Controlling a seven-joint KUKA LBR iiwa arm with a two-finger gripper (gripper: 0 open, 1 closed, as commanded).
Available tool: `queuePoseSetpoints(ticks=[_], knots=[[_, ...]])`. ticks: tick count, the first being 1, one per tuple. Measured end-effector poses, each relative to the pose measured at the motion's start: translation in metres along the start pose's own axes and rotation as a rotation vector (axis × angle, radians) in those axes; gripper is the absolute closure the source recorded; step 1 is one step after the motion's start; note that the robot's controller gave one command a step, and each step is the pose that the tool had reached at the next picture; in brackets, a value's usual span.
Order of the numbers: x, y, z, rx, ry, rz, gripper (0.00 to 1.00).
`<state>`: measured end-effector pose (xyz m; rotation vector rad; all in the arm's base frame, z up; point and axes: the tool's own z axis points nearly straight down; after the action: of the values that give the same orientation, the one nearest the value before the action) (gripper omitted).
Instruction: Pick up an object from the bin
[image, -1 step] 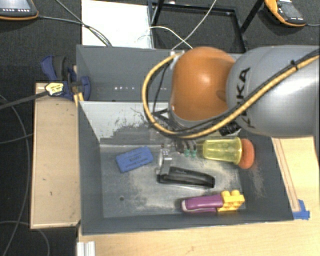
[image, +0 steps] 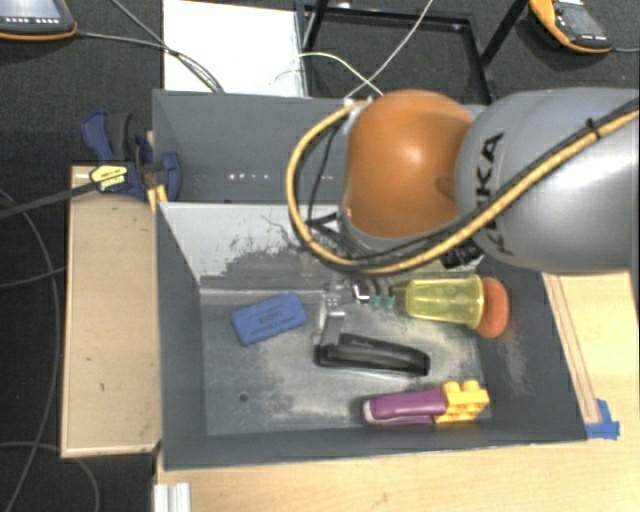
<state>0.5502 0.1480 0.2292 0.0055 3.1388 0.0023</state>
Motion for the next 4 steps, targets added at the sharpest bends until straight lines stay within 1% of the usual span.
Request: queuePoseSetpoints(ticks=[1,2,3,4], knots=[[-0.041,0.030,0.163,0.001,0.012,0.014,0.00],[-0.041,0.036,0.068,-0.001,-0.003,-0.136,0.00],[-0.041,0.030,0.163,0.000,0.012,0.015,0.00],[-0.041,0.047,0.158,-0.002,-0.002,0.056,0.00]])
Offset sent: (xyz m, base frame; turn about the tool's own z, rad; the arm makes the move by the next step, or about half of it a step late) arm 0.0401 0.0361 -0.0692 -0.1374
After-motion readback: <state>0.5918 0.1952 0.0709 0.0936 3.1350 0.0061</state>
